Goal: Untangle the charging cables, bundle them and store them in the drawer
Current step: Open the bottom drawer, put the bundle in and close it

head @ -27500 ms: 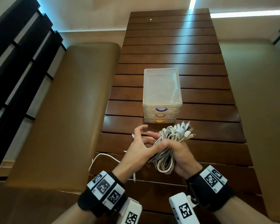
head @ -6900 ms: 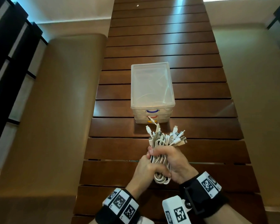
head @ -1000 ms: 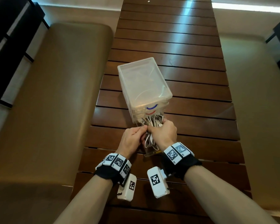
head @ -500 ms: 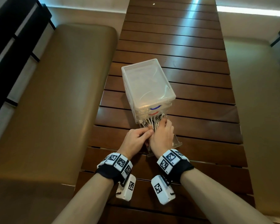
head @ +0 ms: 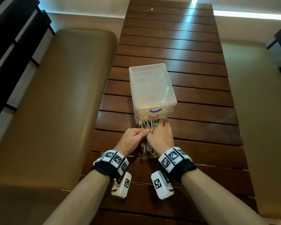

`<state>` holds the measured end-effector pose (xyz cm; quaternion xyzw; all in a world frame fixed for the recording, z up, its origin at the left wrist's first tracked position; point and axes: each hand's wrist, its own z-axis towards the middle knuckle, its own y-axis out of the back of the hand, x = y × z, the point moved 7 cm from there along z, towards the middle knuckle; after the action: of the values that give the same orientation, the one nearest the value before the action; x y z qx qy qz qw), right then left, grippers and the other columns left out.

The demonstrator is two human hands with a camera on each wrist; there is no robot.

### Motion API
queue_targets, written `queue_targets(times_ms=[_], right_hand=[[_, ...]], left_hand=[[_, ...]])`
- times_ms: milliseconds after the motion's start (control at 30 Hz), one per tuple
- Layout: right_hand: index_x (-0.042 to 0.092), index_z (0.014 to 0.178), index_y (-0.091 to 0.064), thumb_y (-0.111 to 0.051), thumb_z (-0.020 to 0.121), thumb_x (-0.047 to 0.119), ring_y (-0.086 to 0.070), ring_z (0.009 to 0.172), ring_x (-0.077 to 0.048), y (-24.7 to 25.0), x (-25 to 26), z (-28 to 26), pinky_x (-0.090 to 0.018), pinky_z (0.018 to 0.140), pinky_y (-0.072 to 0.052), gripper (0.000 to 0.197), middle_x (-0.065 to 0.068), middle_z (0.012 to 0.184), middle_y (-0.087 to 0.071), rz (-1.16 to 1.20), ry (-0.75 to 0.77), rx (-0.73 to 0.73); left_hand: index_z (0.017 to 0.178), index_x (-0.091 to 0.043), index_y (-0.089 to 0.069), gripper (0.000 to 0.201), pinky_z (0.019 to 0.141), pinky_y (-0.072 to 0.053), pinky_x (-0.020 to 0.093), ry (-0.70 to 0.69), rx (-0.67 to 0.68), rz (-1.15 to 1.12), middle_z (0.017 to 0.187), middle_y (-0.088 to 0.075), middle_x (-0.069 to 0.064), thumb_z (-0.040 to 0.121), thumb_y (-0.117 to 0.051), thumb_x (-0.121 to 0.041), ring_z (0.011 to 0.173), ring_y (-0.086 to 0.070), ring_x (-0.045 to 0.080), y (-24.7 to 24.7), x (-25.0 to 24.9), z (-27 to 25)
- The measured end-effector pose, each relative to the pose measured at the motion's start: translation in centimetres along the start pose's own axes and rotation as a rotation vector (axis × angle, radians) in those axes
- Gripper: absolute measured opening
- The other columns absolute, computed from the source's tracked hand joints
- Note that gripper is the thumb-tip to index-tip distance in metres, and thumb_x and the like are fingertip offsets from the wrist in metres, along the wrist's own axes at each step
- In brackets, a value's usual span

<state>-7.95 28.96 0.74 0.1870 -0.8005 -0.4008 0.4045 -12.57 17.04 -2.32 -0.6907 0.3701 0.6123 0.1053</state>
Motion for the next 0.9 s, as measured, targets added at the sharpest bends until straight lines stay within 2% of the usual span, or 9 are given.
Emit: queue_targets(times_ms=[167, 233, 267, 333, 433, 600, 767, 833, 900], right_hand=[[0.017, 0.108, -0.061, -0.062, 0.092, 0.019, -0.066, 0.09, -0.02, 2.5, -1.4, -0.5, -0.027, 0.071, -0.051, 0.016, 0.0, 0.099, -0.068, 0.443, -0.053, 0.164], [0.016, 0.104, -0.068, -0.053, 0.098, 0.013, -0.071, 0.082, -0.019, 3.1, -2.7, -0.7, -0.035, 0.079, -0.055, 0.017, -0.006, 0.09, -0.072, 0.654, -0.11, 0.168], [0.014, 0.103, -0.069, -0.049, 0.101, 0.013, -0.069, 0.076, -0.011, 3.3, -3.3, -0.9, -0.028, 0.079, -0.055, 0.02, -0.004, 0.087, -0.072, 0.649, -0.097, 0.156], [0.011, 0.119, -0.069, -0.051, 0.102, 0.013, -0.069, 0.088, -0.008, 3.6, -3.8, -1.5, -0.013, 0.073, -0.047, 0.025, -0.002, 0.102, -0.073, 0.409, 0.059, 0.112], [0.011, 0.128, -0.066, -0.064, 0.097, 0.016, -0.054, 0.118, -0.005, 3.9, -4.1, -3.0, 0.001, 0.093, -0.032, 0.032, 0.004, 0.13, -0.061, 0.207, 0.305, -0.032], [0.014, 0.135, -0.06, -0.06, 0.099, 0.019, -0.052, 0.131, -0.012, 3.2, -4.4, -4.2, -0.023, 0.112, -0.039, 0.037, -0.003, 0.142, -0.057, 0.121, 0.512, -0.156], [0.018, 0.151, -0.04, -0.046, 0.094, 0.06, -0.026, 0.149, -0.022, 1.5, -5.5, -5.4, -0.03, 0.117, -0.025, 0.071, 0.0, 0.158, -0.035, -0.225, 0.644, 0.056], [0.018, 0.154, -0.033, -0.043, 0.089, 0.069, -0.017, 0.151, -0.023, 1.0, -6.2, -5.4, -0.032, 0.119, -0.022, 0.084, 0.001, 0.162, -0.027, -0.361, 0.675, 0.085], [0.017, 0.155, -0.032, -0.041, 0.087, 0.071, -0.015, 0.152, -0.026, 0.8, -6.5, -5.4, -0.04, 0.121, -0.023, 0.087, -0.002, 0.163, -0.027, -0.482, 0.718, 0.051]], left_hand=[[0.069, -0.011, -0.068, 0.057, 0.063, -0.046, 0.041, 0.02, 0.014, -0.032, 0.066, -0.067, 0.013, 0.09, -0.053, -0.062, 0.061, -0.062, 0.026, -0.6, 0.0, -0.3], [0.067, -0.008, -0.06, 0.059, 0.056, -0.041, 0.03, 0.006, 0.032, 0.175, 0.06, -0.059, 0.005, 0.089, -0.058, -0.062, 0.054, -0.053, 0.017, -1.0, -0.5, -0.2], [0.064, -0.008, -0.054, 0.058, 0.052, -0.036, 0.024, -0.001, 0.026, 0.282, 0.056, -0.052, 0.001, 0.089, -0.06, -0.06, 0.05, -0.046, 0.012, -1.2, -0.8, -0.1], [0.061, -0.01, -0.05, 0.055, 0.049, -0.031, 0.023, -0.021, 0.011, 0.394, 0.054, -0.046, -0.002, 0.09, -0.062, -0.054, 0.047, -0.038, 0.009, -1.6, -1.4, 0.1], [0.064, -0.007, -0.052, 0.055, 0.049, -0.033, 0.024, -0.023, 0.036, 0.391, 0.054, -0.046, -0.003, 0.09, -0.064, -0.053, 0.047, -0.038, 0.009, -2.1, -1.6, -0.1], [0.065, -0.016, -0.046, 0.047, 0.049, -0.035, 0.022, -0.034, -0.117, 0.334, 0.055, -0.048, -0.003, 0.086, -0.068, -0.053, 0.049, -0.04, 0.007, -2.1, -1.7, -1.6], [0.081, -0.019, -0.054, 0.033, 0.051, -0.042, 0.015, -0.129, -0.271, 0.275, 0.065, -0.055, -0.008, 0.088, -0.064, -0.049, 0.06, -0.054, 0.009, -2.3, -1.7, -3.1], [0.089, -0.019, -0.06, 0.031, 0.059, -0.047, 0.014, -0.16, -0.304, 0.306, 0.084, -0.058, -0.01, 0.089, -0.062, -0.051, 0.068, -0.056, 0.007, -2.2, -1.8, -3.3], [0.113, -0.022, -0.067, 0.035, 0.081, -0.051, 0.013, -0.18, -0.338, 0.358, 0.123, -0.053, -0.008, 0.092, -0.06, -0.049, 0.097, -0.057, 0.0, -2.0, -1.8, -3.5]])
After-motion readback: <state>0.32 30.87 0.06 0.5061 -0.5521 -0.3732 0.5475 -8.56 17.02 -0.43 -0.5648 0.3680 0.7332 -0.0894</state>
